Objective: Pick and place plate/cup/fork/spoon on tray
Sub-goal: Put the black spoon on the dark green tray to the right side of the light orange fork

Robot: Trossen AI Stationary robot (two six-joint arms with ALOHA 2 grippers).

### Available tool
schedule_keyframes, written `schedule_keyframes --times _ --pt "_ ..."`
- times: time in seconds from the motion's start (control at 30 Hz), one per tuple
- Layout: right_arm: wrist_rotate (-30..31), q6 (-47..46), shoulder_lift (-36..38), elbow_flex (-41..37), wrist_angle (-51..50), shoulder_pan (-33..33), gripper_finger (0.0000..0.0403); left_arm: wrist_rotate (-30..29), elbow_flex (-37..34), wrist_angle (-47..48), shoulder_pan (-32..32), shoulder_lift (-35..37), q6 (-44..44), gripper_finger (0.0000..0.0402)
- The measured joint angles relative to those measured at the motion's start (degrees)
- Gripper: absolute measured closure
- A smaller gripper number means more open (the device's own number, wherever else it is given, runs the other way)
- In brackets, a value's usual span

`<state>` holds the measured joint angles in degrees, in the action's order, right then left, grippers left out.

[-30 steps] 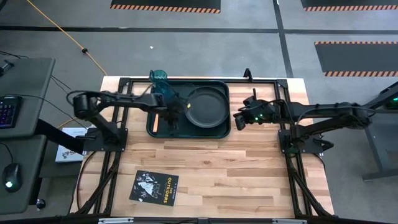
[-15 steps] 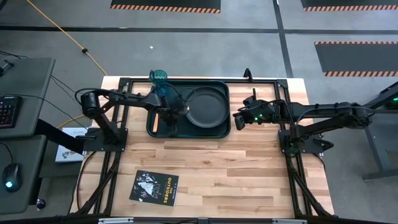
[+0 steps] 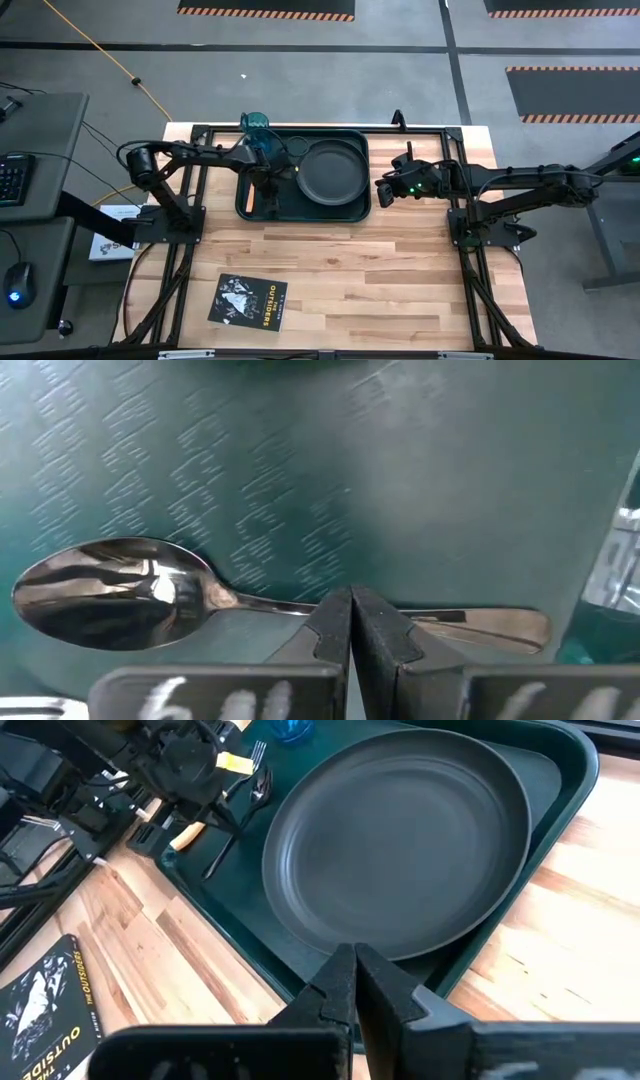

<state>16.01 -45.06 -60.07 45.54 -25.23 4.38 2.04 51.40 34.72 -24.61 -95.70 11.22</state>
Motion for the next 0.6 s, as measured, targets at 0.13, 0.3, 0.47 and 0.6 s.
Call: schedule_keyframes --times 0.13,0.3,0.47,0.6 --pt "0.1 0.0 0.0 0.0 0.0 0.0 0.0403 -0.9 0.0 0.7 -1.0 0.0 1.6 0.0401" --pt "0.1 -0.1 0.0 0.0 0.0 0.0 0.0403 -1.2 0.0 1.3 -2.4 0.0 3.2 0.0401" --pt "0.1 -0.1 0.0 0.0 0.0 0.0 0.0403 -1.3 0.0 1.6 -3.6 0.0 5.0 0.0401" --pt "0.1 -0.1 0.0 0.0 0.0 0.0 0.0403 -1.5 0.0 3.0 -4.3 0.0 6.5 0.0401"
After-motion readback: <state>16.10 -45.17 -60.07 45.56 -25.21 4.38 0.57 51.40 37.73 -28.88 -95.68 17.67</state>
